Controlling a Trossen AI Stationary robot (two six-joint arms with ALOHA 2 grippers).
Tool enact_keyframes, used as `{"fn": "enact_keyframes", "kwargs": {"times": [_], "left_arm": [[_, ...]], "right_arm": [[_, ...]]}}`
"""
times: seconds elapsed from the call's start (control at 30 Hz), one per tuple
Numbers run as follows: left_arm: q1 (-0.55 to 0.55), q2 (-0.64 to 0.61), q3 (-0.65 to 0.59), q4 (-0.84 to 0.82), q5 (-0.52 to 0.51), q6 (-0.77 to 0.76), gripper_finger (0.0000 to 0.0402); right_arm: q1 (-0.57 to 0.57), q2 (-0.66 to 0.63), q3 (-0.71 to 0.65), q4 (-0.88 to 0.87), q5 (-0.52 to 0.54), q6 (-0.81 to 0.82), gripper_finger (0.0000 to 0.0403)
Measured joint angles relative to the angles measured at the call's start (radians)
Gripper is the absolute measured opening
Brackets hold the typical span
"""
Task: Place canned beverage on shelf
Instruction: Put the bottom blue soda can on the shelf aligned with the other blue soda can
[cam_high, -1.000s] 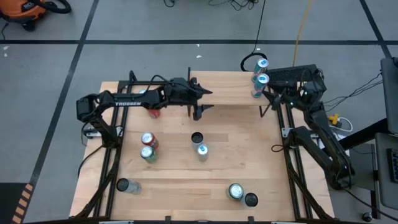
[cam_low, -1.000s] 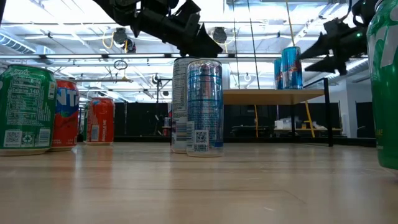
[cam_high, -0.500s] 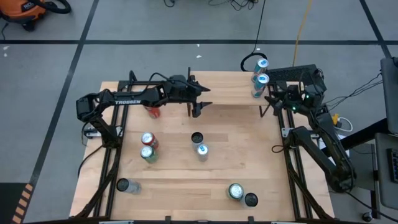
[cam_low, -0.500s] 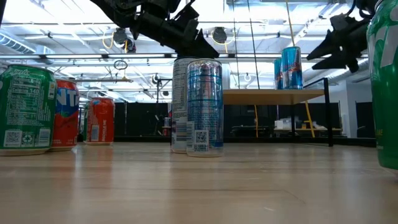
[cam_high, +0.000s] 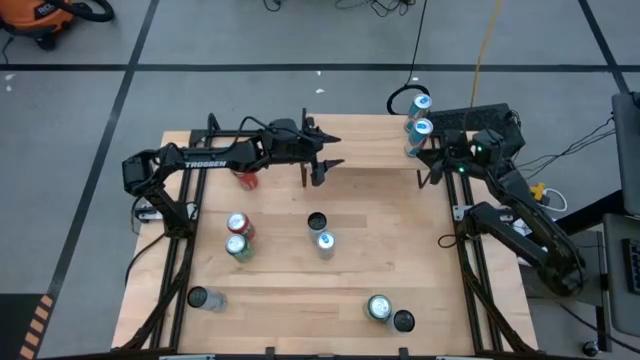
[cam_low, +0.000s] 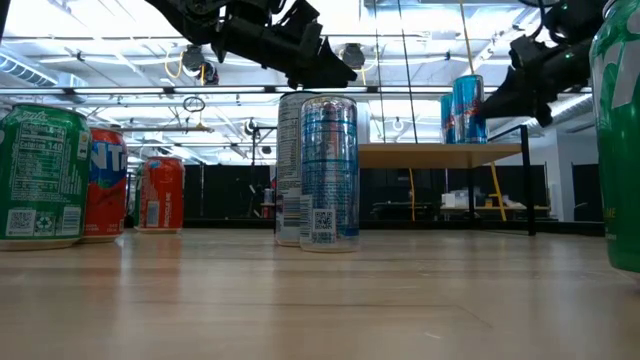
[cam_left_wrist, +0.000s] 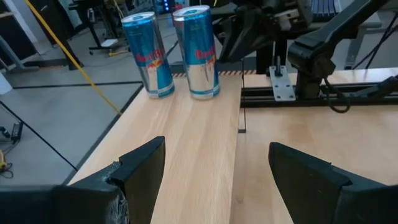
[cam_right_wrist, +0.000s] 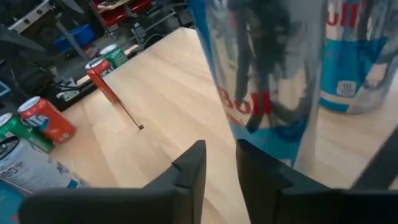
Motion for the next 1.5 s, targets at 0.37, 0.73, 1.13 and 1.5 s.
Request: {"fn": "enact_keyframes", "kwargs": {"times": [0.37,0.73,1.13,1.5], "left_arm": [[0.0,0.0,0.0,-0.041,-0.014,-0.018,0.0287],[0.007,0.047,0.001,0.085,0.028,0.018,0.0287],[0.027,0.436,0.326,0.25,0.143,-0.108,0.0287],[0.03,0.608,0.602,0.234,0.145,-0.214,0.0235]], "right_arm": [[0.005,0.016,0.0,0.091,0.152,-0.019,0.0066],[0.021,0.009,-0.001,0.053,0.124,0.037,0.0066],[0.07,-0.051,0.077,-0.179,0.333,0.024,0.0066],[0.07,-0.068,0.077,-0.203,0.333,0.015,0.0066]]}}
